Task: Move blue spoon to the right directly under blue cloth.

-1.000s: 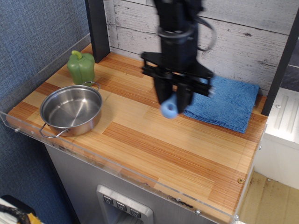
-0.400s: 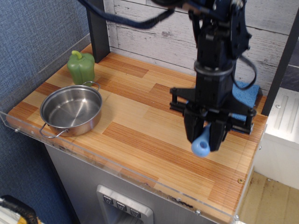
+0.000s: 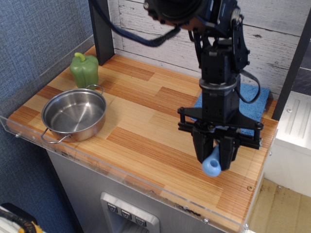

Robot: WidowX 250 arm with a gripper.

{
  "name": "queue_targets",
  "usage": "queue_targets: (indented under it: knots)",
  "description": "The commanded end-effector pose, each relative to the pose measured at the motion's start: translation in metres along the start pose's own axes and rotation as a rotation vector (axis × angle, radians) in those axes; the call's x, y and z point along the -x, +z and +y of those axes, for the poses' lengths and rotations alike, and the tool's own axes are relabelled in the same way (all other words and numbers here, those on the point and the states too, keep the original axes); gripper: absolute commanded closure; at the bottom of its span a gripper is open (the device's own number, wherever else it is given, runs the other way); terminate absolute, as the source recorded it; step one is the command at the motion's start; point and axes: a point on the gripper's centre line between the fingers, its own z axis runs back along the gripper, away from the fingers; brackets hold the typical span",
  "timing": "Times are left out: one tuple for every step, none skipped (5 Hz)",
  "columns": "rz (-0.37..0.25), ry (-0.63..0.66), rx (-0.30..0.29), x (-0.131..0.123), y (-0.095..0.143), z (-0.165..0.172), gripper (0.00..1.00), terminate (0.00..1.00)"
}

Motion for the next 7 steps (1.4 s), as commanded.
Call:
queue_targets:
  knots:
    - [0.045, -0.096, 0.040, -0.014, 0.001, -0.009, 1.00, 0.00]
    - [0.042, -0.111, 0.026, -0.015, 0.001, -0.011, 1.00, 0.00]
    - [0.054, -0.137, 0.016, -0.015, 0.002, -0.013, 0.00, 0.00]
    - [0.072, -0.149, 0.022, -0.013, 0.003, -0.014, 0.00, 0.00]
    - [0.027, -0.193, -0.022, -0.012, 0.016, -0.019, 0.00, 0.00]
    - [-0.095, -0.208, -0.147, -0.008, 0.053, -0.024, 0.00, 0.00]
    - [-0.201, -0.152, -0.231, -0.005, 0.091, -0.012, 0.00, 0.00]
